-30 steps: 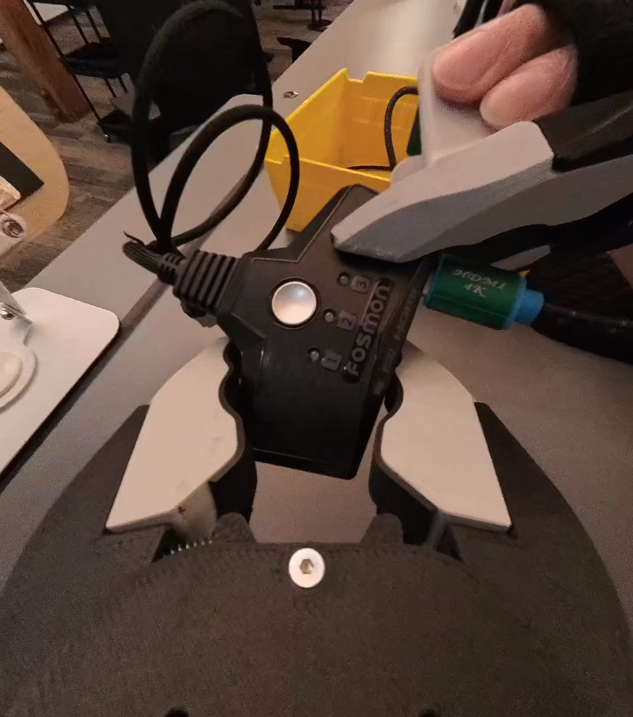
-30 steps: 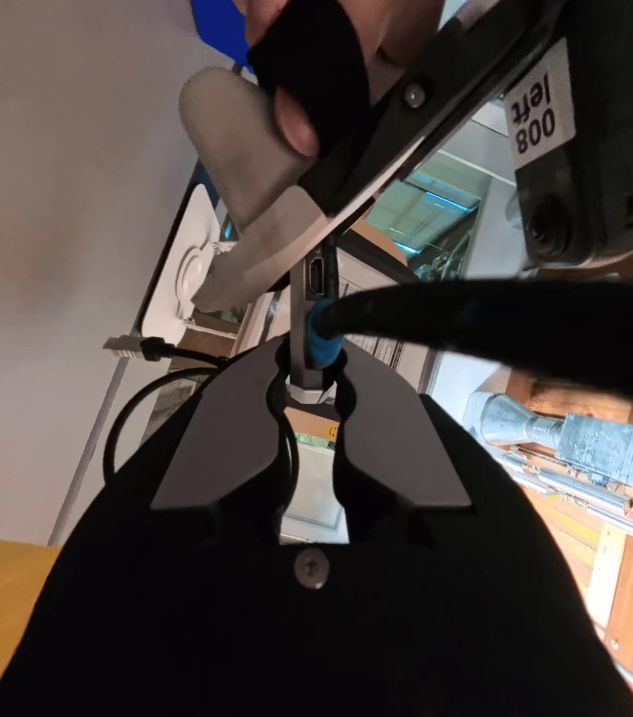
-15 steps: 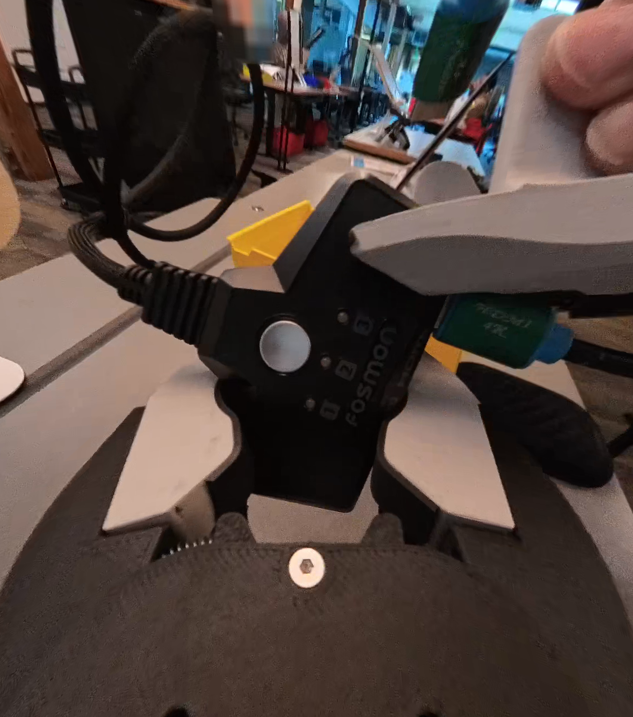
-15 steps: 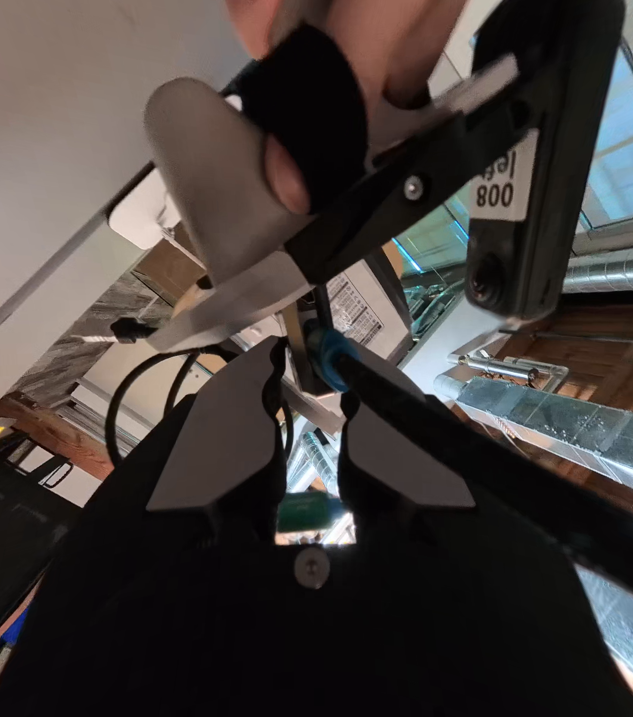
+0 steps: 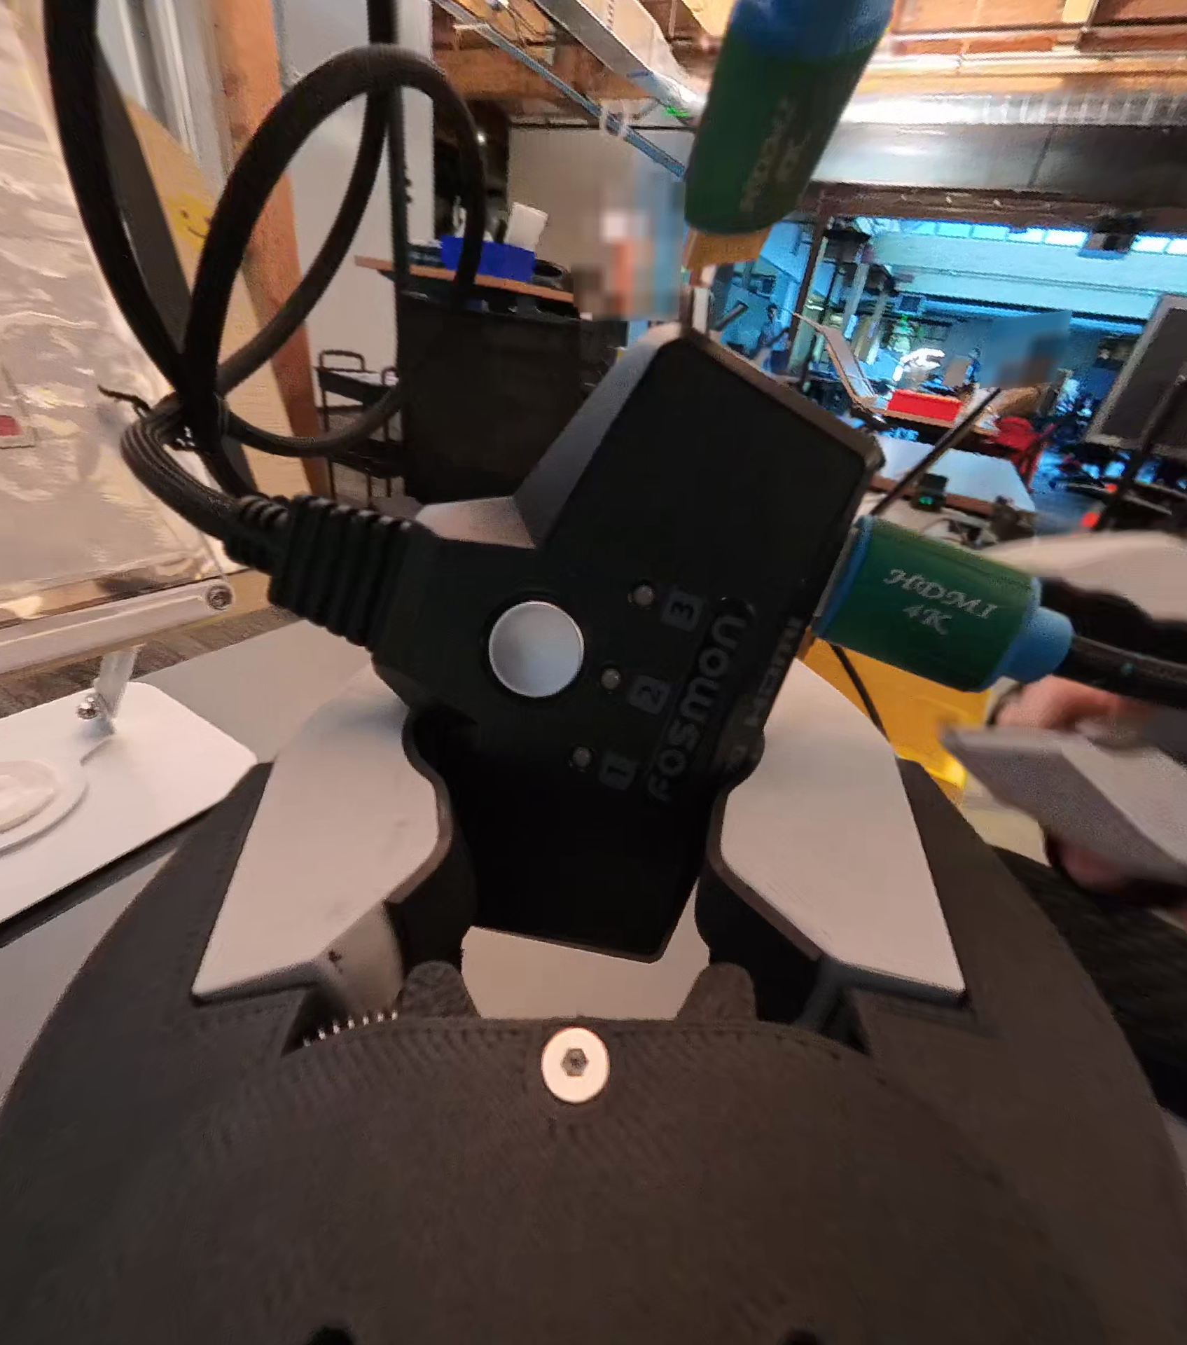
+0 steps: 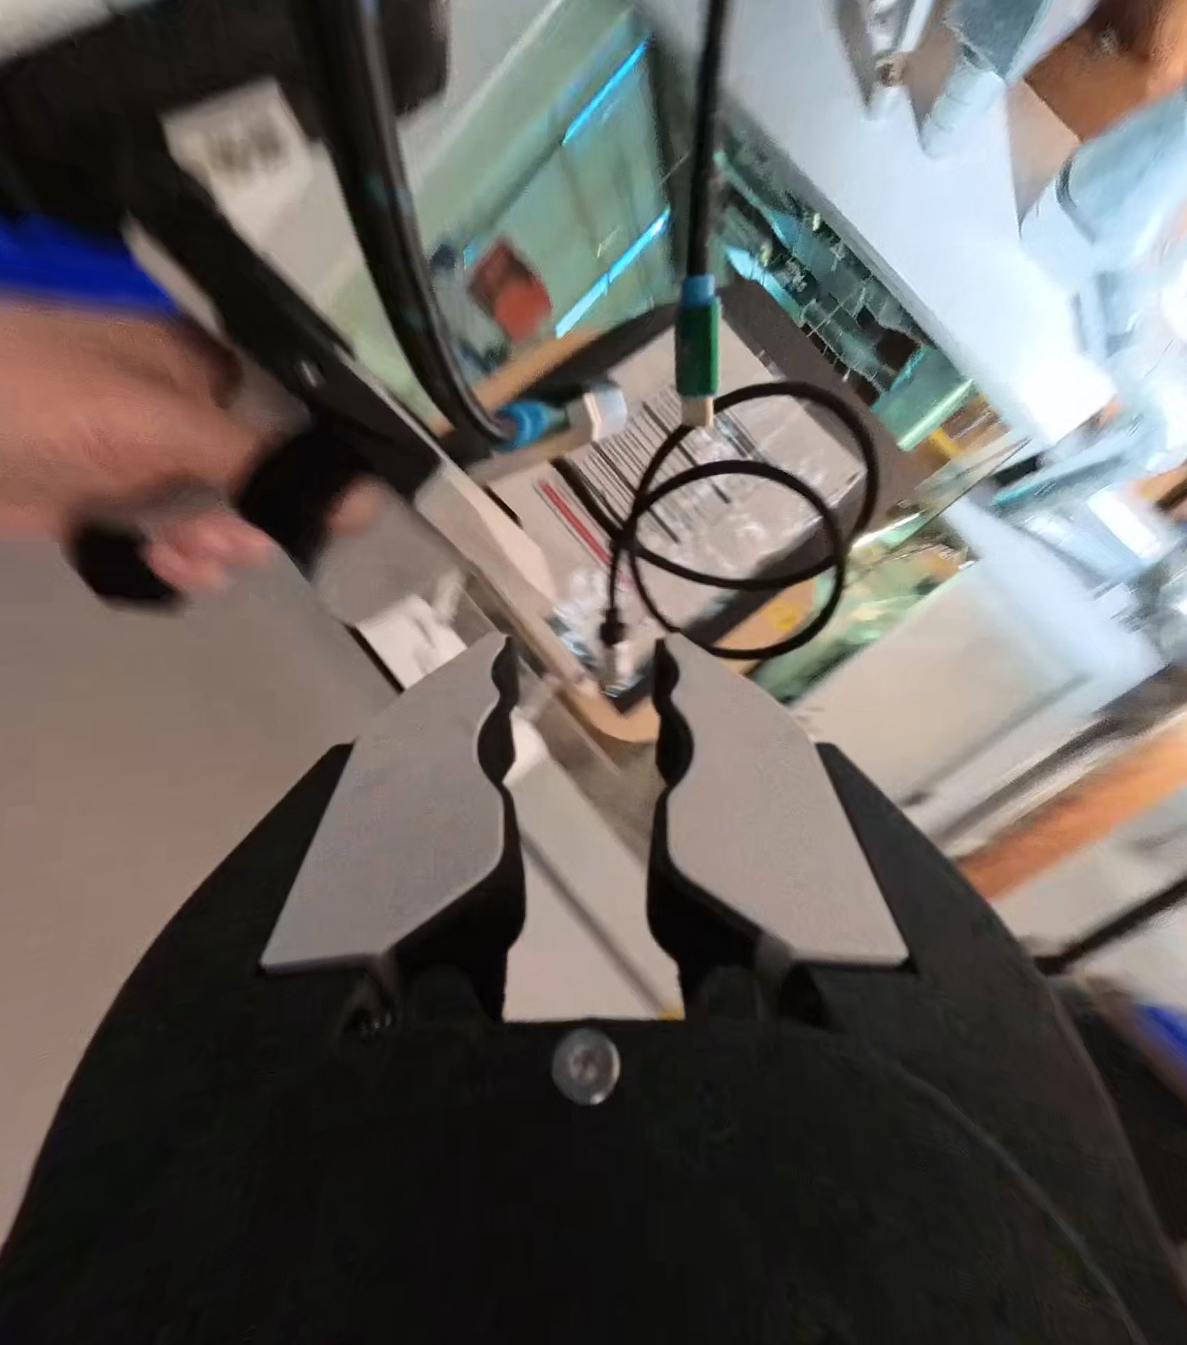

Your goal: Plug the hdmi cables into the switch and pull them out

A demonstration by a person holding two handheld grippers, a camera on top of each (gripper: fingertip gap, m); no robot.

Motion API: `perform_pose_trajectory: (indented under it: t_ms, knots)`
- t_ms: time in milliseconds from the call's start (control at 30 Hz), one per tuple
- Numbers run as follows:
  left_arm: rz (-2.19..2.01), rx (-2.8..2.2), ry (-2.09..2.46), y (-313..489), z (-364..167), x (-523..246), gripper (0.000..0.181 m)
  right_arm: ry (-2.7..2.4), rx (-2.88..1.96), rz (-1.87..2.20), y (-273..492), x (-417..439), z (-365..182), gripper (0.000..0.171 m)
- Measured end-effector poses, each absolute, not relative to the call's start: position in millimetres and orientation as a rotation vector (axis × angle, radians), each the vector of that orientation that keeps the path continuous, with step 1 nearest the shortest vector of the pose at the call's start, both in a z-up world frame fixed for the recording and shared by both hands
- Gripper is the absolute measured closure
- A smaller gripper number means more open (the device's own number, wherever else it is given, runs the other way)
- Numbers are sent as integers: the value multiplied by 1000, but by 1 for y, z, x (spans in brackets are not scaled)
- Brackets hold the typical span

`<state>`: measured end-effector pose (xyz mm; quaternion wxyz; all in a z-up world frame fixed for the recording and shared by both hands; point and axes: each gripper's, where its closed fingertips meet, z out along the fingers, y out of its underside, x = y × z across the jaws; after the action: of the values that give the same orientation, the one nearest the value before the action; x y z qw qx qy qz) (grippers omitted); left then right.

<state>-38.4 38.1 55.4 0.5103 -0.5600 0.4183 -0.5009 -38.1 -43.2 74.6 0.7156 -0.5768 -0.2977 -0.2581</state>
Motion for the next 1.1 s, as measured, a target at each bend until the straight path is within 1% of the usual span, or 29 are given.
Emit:
perform_pose_trajectory:
  t_ms: [133,233,300,367,400,467,567,1100]
  knots:
    - [-1207,-1356,919,44,59,-42,105,-354,-1273,-159,-47,-78,67,117]
    - [-1241,-1354,876,45,59,-43,105,-113,-1237,50,-35,-87,87,118]
    - [-1251,-1359,856,46,58,-43,105,-12,-1186,144,-29,-88,104,126]
    - [-1247,-1362,852,47,57,-43,105,32,-1190,139,-17,-90,110,133]
    - [-1248,-1361,849,47,56,-44,105,35,-1230,121,-9,-92,107,138]
    - [-1252,-1362,847,47,56,-43,105,66,-1321,96,7,-92,97,141]
    - [-1261,-1355,841,48,56,-43,105,138,-1274,138,7,-86,103,159]
    - [-1245,-1416,789,65,51,-50,106,133,-1395,164,27,-90,98,159]
